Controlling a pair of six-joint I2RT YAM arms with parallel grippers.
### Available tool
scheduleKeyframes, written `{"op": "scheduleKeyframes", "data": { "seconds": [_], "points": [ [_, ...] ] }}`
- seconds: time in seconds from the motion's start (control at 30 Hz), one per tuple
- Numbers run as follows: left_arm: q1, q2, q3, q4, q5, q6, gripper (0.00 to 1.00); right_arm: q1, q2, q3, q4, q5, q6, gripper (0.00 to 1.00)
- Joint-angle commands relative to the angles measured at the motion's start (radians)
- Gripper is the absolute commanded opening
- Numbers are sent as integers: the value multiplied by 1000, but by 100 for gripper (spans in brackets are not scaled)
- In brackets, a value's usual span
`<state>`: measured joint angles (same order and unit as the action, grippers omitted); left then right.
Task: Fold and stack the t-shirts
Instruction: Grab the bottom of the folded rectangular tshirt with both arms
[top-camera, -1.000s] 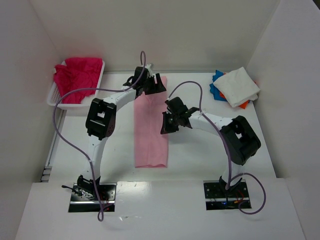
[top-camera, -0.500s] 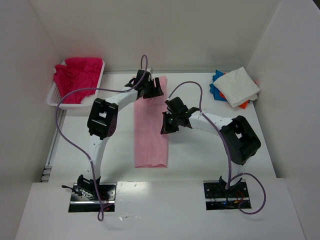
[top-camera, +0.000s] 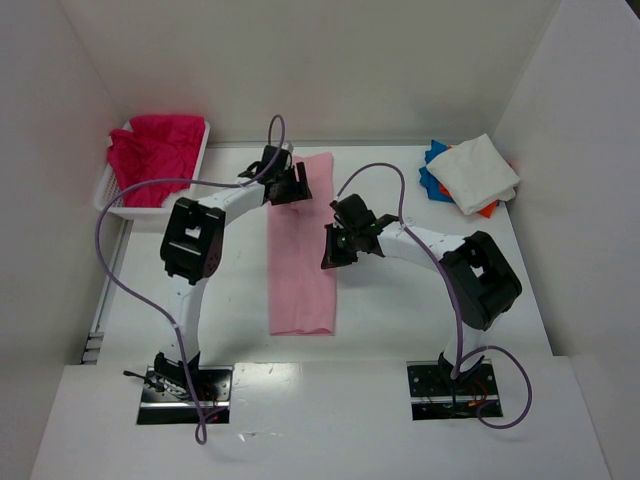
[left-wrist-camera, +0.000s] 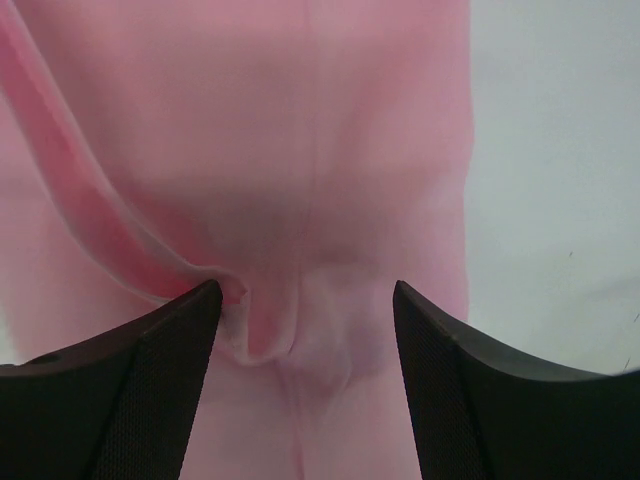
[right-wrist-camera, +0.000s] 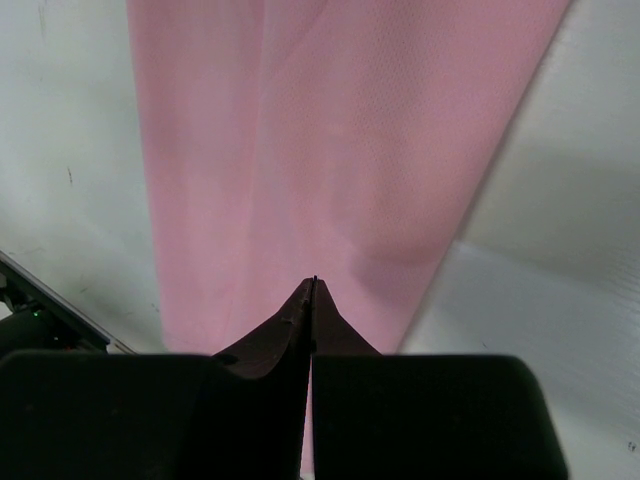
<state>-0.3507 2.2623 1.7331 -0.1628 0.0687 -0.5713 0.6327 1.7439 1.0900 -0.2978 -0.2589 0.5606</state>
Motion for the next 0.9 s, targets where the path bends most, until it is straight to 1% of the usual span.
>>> {"op": "scheduleKeyframes", "data": {
  "seconds": [0.0,0.13,0.17,0.4,0.5,0.7,0.77,0.87],
  "points": [
    [15,-158,-91,-3,-62,28,77,9,11,-7,17,-6,2,2],
    [29,-207,-149,19,-67,19,79,9,12,-16,17,-6,2,2],
    [38,-222,-167,28,-90,19,79,9,20,-16,17,-6,2,2],
    [58,-213,-145,20,-102,19,79,9,18,-16,17,-6,2,2],
    [58,-194,-137,72,-31,19,79,9,11,-16,17,-6,2,2],
    [58,-113,-33,101,108,19,78,9,11,-25,17,-6,2,2],
    [58,-84,-24,112,161,19,76,9,11,-25,17,3,2,2],
    [42,-75,-7,106,171,19,74,9,11,-25,17,3,2,2]
  ]
}}
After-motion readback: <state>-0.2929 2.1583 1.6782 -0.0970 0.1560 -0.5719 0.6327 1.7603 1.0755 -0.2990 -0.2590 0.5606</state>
